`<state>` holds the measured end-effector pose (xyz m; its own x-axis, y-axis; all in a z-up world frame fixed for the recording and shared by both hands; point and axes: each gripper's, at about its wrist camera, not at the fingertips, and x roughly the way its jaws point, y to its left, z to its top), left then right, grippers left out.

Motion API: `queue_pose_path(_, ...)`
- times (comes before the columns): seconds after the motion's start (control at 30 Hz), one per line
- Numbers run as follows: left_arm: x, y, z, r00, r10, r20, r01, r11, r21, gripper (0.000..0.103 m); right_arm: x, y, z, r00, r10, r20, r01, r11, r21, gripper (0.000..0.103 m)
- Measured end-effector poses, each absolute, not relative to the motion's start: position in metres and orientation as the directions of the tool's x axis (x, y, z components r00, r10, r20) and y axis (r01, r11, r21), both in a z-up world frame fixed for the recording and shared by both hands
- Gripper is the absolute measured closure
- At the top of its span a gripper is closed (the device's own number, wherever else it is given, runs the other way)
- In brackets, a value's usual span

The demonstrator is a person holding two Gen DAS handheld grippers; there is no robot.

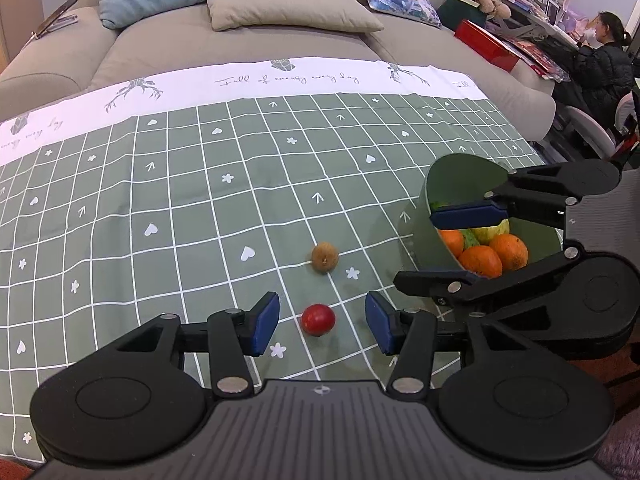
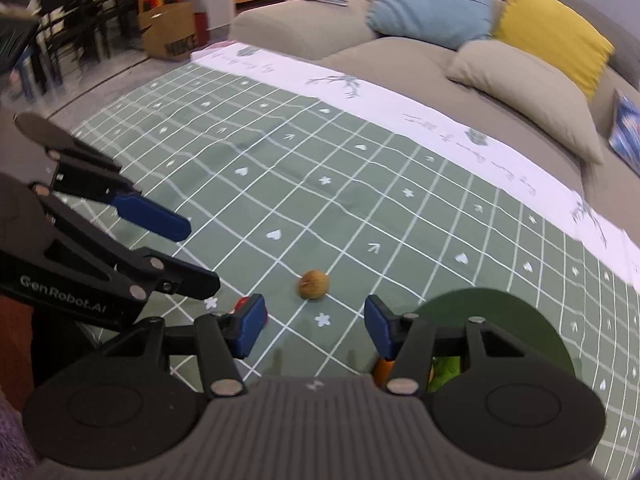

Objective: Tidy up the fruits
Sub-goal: 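Grasp the last longan with the right tool while the left tool grasps the red cherry tomato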

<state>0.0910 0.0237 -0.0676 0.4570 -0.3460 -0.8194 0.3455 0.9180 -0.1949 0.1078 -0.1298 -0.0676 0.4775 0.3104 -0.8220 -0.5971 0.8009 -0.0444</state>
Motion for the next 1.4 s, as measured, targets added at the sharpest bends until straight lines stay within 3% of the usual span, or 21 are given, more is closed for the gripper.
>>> queue_pose_path(0.27, 0.097, 0.026, -0.082, 0.419, -0.362, -0.833, 0.355, 0.91, -0.216, 0.045, 0.112, -0.116, -0.08, 0.436, 0.303, -0.847, -0.683, 0.725, -0.092, 0.06)
queue_pose_path(0.47, 0.106, 0.017, -0.105, 0.363, -0.365, -0.857, 0.375, 0.9, -0.225, 0.048, 0.135, -0.123, -0.083, 0.396, 0.302, -0.867, -0.675, 0.736, -0.052, 0.072)
queue_pose_path(1.03, 0.135, -0.002, -0.15, 0.257, -0.306, -0.917, 0.336, 0.918, -0.212, 0.056, 0.16, -0.117, -0.109, 0.315, 0.307, -0.898, -0.718, 0.696, -0.013, 0.073)
queue_pose_path(1.27, 0.137, -0.004, -0.15, 0.257, -0.314, -0.914, 0.342, 0.914, -0.218, 0.071, 0.17, -0.112, -0.117, 0.289, 0.312, -0.905, -0.733, 0.68, 0.0, 0.073)
queue_pose_path(1.4, 0.139, 0.002, -0.149, 0.264, -0.321, -0.91, 0.32, 0.919, -0.232, 0.072, 0.179, -0.107, -0.121, 0.266, 0.314, -0.911, -0.724, 0.689, 0.026, 0.073)
